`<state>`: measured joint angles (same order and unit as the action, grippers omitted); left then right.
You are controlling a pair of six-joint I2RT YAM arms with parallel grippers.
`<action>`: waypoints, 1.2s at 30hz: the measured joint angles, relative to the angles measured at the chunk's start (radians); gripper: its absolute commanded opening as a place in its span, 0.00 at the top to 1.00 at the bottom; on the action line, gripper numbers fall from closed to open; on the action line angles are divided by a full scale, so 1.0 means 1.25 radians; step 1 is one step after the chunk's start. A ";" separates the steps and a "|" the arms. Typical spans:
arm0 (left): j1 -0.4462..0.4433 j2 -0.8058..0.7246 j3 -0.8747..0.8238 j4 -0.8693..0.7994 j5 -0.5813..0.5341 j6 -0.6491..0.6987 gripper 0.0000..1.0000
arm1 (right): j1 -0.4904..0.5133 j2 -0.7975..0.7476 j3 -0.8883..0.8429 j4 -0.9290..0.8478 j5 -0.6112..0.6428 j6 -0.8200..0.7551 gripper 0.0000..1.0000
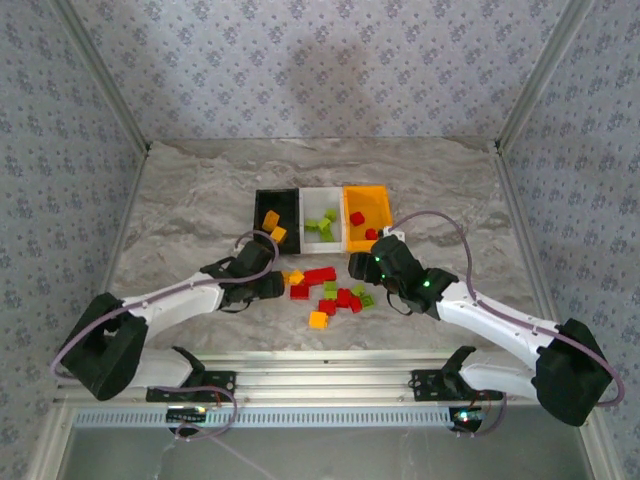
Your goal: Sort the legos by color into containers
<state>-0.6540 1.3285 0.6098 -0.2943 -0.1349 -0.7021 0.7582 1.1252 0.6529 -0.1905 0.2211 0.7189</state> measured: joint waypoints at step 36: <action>0.099 0.387 0.642 -0.178 -0.105 0.143 0.53 | 0.000 0.006 -0.009 -0.006 -0.007 0.015 0.23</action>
<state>-0.5301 1.8118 1.4120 -0.5171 -0.2657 -0.5228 0.7578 1.1328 0.6415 -0.1982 0.2123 0.7380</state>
